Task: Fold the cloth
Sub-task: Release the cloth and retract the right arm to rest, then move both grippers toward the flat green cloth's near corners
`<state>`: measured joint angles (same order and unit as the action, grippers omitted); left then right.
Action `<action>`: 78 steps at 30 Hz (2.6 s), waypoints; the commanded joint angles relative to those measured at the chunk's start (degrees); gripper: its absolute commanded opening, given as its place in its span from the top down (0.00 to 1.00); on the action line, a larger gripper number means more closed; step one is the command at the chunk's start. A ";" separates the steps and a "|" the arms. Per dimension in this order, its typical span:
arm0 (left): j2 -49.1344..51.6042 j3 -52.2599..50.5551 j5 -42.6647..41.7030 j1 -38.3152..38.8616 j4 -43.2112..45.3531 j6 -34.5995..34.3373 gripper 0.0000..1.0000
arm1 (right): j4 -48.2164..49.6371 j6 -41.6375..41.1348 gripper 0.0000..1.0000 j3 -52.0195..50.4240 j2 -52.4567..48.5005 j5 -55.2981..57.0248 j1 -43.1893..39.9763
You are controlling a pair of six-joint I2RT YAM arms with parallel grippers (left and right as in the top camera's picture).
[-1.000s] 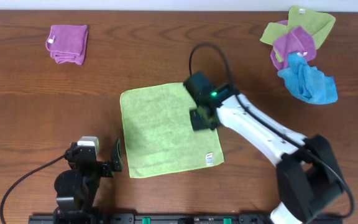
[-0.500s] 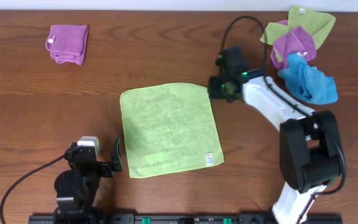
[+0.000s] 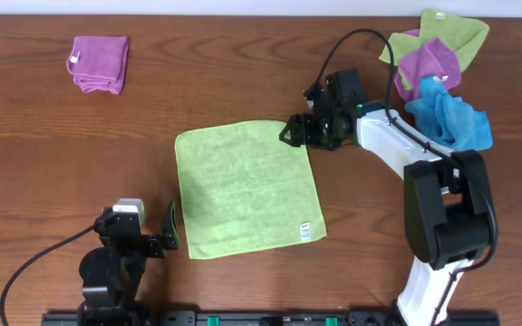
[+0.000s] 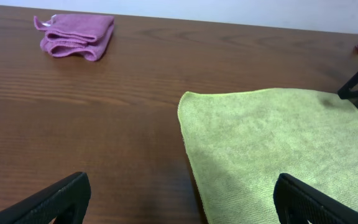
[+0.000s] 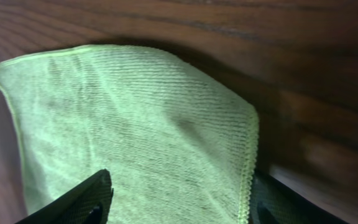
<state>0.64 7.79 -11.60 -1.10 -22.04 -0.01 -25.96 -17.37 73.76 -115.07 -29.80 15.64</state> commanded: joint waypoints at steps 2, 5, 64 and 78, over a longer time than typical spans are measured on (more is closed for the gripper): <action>-0.39 -1.25 0.57 0.00 -0.13 -0.17 0.05 | -1.31 0.24 0.27 -0.04 -0.90 -3.15 -0.09; -0.39 -1.25 0.57 0.00 -0.13 -0.17 0.05 | -1.55 0.02 0.26 -0.04 -2.12 -6.38 -0.09; -0.39 -1.25 0.57 0.00 -0.13 -0.17 0.05 | -32.37 0.92 0.56 -27.78 78.18 18.32 9.94; -0.39 -1.25 -27.02 0.00 0.13 -51.49 0.05 | -39.04 5.66 0.01 -27.78 80.56 13.42 9.94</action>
<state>0.64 7.79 -28.93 -1.06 -21.98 -33.58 -65.28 -13.93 46.09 -34.65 -15.05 25.04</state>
